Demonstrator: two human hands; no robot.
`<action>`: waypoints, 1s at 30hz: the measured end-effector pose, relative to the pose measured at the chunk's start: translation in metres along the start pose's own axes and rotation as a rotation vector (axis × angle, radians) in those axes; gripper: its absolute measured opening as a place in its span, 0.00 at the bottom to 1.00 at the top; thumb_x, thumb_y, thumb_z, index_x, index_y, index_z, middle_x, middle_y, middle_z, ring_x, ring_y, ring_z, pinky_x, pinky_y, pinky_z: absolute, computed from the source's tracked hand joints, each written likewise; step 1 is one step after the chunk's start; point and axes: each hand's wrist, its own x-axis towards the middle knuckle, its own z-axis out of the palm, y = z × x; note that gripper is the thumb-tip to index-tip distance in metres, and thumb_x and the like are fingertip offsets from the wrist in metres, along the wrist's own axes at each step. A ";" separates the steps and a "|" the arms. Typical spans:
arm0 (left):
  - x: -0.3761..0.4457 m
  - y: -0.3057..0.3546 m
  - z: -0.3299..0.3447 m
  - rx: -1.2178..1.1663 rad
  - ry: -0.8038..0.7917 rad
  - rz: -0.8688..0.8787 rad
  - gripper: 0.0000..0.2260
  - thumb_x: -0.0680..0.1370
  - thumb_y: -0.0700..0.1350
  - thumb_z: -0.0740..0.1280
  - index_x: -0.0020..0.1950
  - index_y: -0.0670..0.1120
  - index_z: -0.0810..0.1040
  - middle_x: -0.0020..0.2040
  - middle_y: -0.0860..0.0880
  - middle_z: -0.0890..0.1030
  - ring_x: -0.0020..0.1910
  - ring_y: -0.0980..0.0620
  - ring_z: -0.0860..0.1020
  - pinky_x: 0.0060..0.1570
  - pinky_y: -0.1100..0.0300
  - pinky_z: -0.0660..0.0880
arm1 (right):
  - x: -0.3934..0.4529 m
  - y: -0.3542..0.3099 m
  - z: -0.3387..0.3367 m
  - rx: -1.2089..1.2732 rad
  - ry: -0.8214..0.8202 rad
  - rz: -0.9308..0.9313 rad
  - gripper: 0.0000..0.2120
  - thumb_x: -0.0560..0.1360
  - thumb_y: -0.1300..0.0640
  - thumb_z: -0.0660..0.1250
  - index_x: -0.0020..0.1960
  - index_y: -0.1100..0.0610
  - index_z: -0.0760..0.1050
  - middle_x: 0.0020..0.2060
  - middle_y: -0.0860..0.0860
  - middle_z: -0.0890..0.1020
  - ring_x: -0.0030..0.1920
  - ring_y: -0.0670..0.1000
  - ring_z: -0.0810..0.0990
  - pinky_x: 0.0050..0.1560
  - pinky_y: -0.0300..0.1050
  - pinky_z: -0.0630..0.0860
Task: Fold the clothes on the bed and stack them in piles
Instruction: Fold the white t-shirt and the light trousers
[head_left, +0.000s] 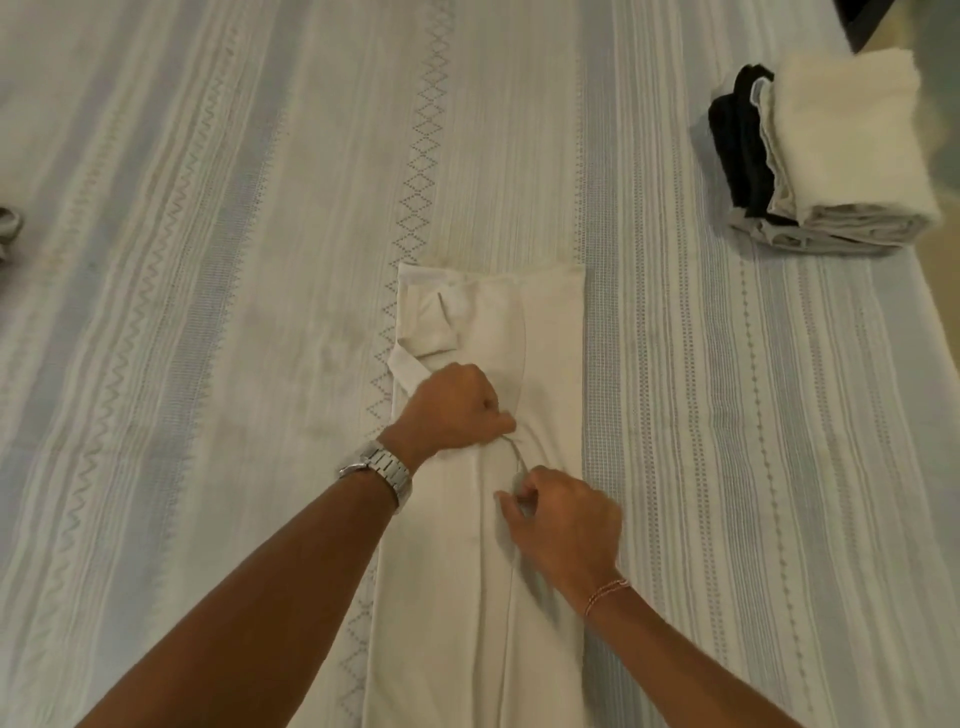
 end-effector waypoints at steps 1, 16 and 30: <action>-0.008 0.004 0.007 0.046 -0.074 -0.008 0.16 0.71 0.50 0.73 0.25 0.46 0.78 0.24 0.51 0.79 0.25 0.57 0.74 0.34 0.58 0.77 | -0.005 -0.001 0.001 -0.016 -0.019 0.055 0.15 0.70 0.38 0.75 0.36 0.47 0.78 0.30 0.42 0.80 0.28 0.45 0.78 0.30 0.40 0.73; -0.044 0.028 0.069 -0.704 0.286 -0.425 0.19 0.70 0.52 0.79 0.28 0.45 0.74 0.25 0.48 0.78 0.26 0.52 0.74 0.33 0.54 0.76 | -0.032 -0.026 -0.006 0.161 -0.141 0.201 0.07 0.78 0.49 0.67 0.47 0.51 0.80 0.40 0.47 0.85 0.41 0.51 0.83 0.37 0.44 0.76; -0.049 0.005 0.051 -0.552 0.545 -0.448 0.16 0.69 0.52 0.80 0.41 0.42 0.81 0.35 0.50 0.81 0.34 0.53 0.78 0.33 0.60 0.69 | -0.053 -0.027 0.002 0.227 -0.173 0.086 0.08 0.78 0.46 0.67 0.48 0.50 0.75 0.40 0.44 0.81 0.39 0.48 0.80 0.40 0.46 0.76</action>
